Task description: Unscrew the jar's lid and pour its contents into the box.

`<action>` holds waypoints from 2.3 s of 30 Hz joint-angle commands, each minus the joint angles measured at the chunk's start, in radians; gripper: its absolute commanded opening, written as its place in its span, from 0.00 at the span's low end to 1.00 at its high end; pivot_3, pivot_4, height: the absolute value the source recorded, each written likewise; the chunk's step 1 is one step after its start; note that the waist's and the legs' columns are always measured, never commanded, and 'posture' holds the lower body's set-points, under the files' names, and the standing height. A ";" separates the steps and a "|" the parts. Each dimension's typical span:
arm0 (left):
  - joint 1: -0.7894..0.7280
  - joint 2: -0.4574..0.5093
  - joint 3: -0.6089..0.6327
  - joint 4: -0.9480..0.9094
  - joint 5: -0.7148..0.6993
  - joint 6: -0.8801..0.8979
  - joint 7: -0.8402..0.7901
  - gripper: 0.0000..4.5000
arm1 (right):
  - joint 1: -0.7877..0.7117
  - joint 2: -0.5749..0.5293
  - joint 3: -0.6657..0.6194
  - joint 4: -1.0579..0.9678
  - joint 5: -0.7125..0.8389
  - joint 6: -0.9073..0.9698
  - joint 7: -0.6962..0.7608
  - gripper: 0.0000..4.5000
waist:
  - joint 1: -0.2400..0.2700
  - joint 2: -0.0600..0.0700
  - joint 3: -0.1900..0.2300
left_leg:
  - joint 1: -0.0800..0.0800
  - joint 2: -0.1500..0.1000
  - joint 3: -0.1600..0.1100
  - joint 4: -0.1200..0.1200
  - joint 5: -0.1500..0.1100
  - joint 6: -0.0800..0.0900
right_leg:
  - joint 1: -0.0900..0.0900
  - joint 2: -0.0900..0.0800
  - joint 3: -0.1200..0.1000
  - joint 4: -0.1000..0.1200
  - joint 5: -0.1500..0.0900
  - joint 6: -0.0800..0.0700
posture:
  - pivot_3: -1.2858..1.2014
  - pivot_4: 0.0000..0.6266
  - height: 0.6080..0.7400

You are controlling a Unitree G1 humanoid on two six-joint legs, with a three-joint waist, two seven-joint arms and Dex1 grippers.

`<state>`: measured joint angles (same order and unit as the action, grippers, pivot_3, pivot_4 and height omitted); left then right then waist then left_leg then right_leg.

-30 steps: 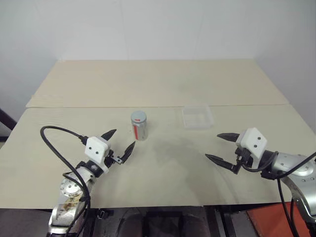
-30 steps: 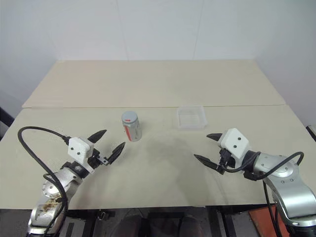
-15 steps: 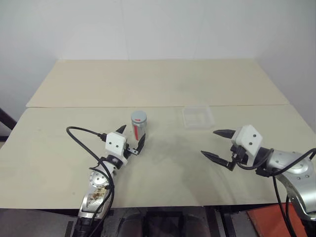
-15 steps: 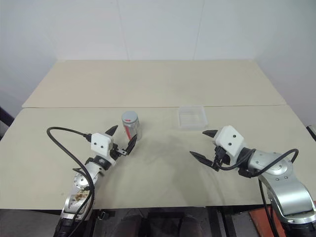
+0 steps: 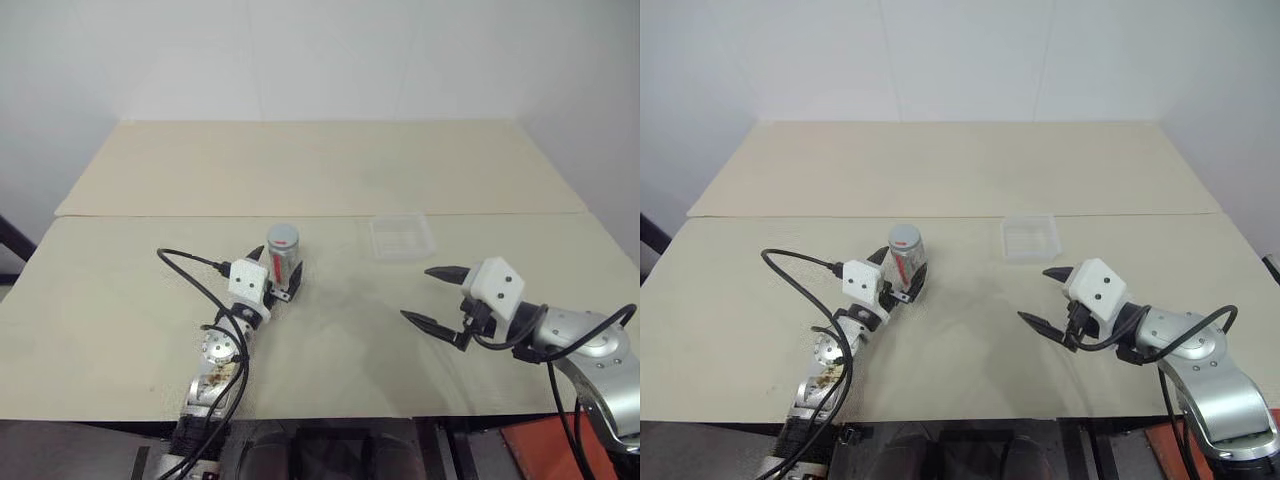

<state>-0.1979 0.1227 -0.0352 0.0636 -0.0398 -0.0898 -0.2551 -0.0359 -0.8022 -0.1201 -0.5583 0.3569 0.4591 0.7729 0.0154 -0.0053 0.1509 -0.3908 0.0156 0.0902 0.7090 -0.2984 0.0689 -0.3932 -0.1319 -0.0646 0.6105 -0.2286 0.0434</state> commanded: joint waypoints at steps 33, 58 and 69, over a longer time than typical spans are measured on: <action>-0.089 -0.035 -0.003 0.106 0.005 -0.117 0.022 0.44 | -0.027 0.053 0.026 -0.060 -0.016 0.033 -0.100 1.00 | -0.001 0.000 0.000 | 0.000 0.000 0.000 0.000 0.000 -0.001 | 0.000 0.000 0.000 0.000 0.000 0.000 | 0.52 0.24 1.00; -0.006 0.037 -0.101 -0.203 -0.166 0.059 -0.244 0.44 | -0.393 0.538 0.342 0.058 -0.079 0.060 -0.325 1.00 | -0.008 0.000 0.000 | -0.010 -0.001 0.001 0.001 0.005 -0.007 | -0.010 0.003 -0.002 0.004 0.001 0.001 | 0.52 0.24 1.00; 0.006 0.026 -0.110 -0.226 -0.177 0.082 -0.261 0.44 | -0.400 0.576 0.339 0.075 -0.093 0.046 -0.327 1.00 | -0.010 0.000 0.000 | -0.010 -0.001 0.001 0.001 0.005 -0.007 | -0.010 0.003 -0.002 0.004 0.001 0.001 | 0.52 0.24 1.00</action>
<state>-0.1900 0.1534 -0.1409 -0.1191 -0.2042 0.0025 -0.5183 -0.4194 -0.2385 0.2263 -0.4607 0.2569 0.5314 0.4493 0.0054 -0.0052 0.1510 -0.4010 0.0148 0.0908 0.7103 -0.2935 0.0616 -0.4035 -0.1290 -0.0664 0.6143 -0.2279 0.0441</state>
